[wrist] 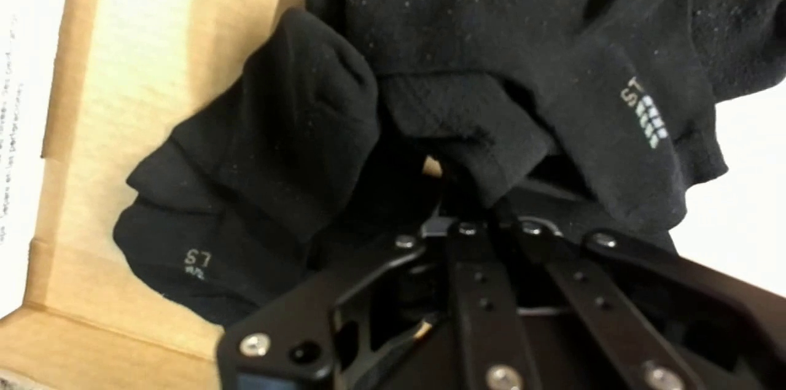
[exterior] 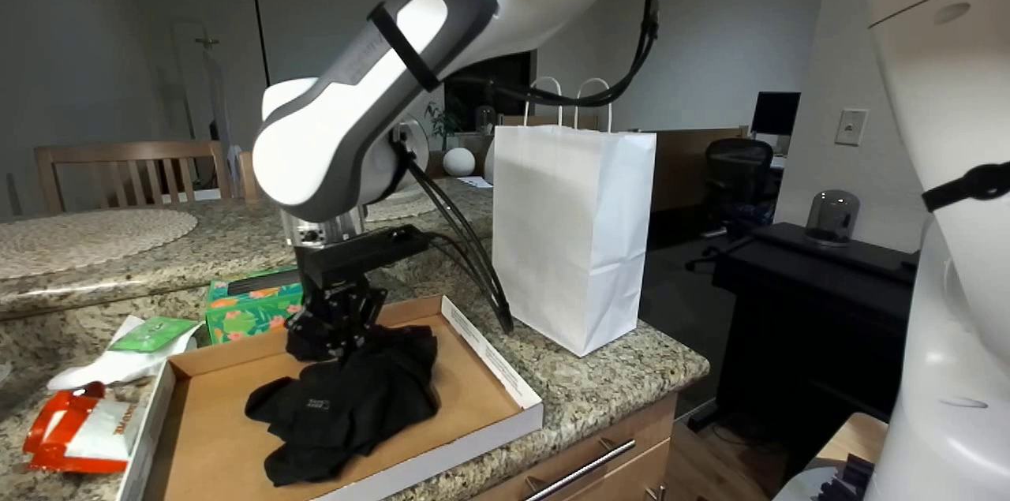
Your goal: Place the black socks inside the white paper bag
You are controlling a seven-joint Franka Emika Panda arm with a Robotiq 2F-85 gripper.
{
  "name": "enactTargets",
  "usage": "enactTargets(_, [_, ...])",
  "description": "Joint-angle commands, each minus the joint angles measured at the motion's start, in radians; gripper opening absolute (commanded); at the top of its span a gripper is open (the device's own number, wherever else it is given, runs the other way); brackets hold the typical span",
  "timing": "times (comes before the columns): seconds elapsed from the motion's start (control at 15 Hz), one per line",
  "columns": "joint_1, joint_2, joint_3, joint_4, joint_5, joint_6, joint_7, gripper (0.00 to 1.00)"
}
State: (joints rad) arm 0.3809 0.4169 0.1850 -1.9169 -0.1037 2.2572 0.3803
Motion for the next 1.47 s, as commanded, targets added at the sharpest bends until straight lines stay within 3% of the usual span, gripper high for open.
enactTargets(0.0, [-0.012, -0.089, 0.000, 0.022, 0.005, -0.040, -0.035, 0.01])
enactTargets(0.33, [-0.007, -0.266, -0.002, 0.060, -0.072, -0.026, -0.018, 0.01])
enactTargets(0.67, [-0.038, -0.445, 0.015, 0.143, -0.144, -0.092, -0.005, 0.01])
enactTargets(1.13, [-0.157, -0.557, 0.006, 0.458, -0.132, -0.386, -0.008, 0.01])
enactTargets(1.4, [-0.253, -0.541, -0.050, 0.689, -0.099, -0.538, -0.049, 0.01])
